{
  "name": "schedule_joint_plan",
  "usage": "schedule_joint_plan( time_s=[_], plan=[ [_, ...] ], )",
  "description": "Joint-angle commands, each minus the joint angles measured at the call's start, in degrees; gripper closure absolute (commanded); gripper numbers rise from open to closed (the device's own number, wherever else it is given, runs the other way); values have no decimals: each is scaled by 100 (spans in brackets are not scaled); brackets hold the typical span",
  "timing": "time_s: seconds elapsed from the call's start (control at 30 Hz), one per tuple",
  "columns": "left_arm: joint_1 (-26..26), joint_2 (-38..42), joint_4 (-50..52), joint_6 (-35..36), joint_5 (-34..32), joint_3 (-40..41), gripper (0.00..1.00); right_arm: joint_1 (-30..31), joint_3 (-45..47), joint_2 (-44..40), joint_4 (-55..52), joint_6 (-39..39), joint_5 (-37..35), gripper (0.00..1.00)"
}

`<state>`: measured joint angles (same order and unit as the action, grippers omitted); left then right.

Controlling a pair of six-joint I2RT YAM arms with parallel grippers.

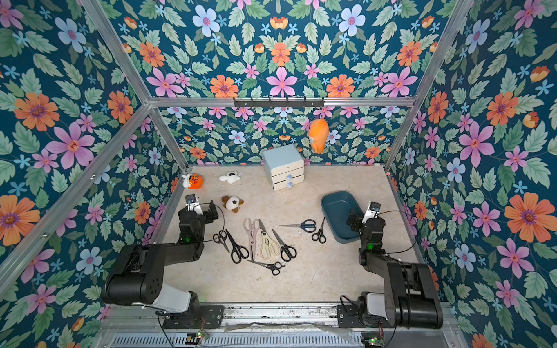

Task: Put the scissors into the storage box
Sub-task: Pick up the scissors from the center of the board.

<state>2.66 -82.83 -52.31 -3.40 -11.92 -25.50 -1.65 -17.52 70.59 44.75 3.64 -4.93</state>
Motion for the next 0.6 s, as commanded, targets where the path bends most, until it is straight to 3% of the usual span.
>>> schedule_joint_plan(
  time_s=[0.0, 0.13, 0.23, 0.3, 0.37, 0.5, 0.57],
  plan=[
    [87, 499, 1549, -737, -500, -197, 1, 18, -515, -862, -1928, 605, -792, 1],
    [323, 964, 2937, -1548, -931, -787, 1, 18, -1563, -1532, -4186, 1996, -1042, 1],
    [469, 1006, 3993, -1951, -777, -1470, 1, 12, -1833, -1654, -4571, 3256, -859, 1],
    [499, 934, 4659, -2194, -440, -2003, 1, -15, -1758, -1738, -4214, 3746, -385, 1],
    [514, 763, 5352, -2478, -110, -2606, 1, -19, -1944, -1620, -4220, 3900, 41, 1],
    [622, 342, 6307, -2764, 424, -3564, 1, 34, -3169, -662, -5855, 3780, 997, 5],
    [769, 259, 6518, -2872, 414, -3787, 1, 269, -3643, -298, -6621, 3644, 894, 10]
  ],
)
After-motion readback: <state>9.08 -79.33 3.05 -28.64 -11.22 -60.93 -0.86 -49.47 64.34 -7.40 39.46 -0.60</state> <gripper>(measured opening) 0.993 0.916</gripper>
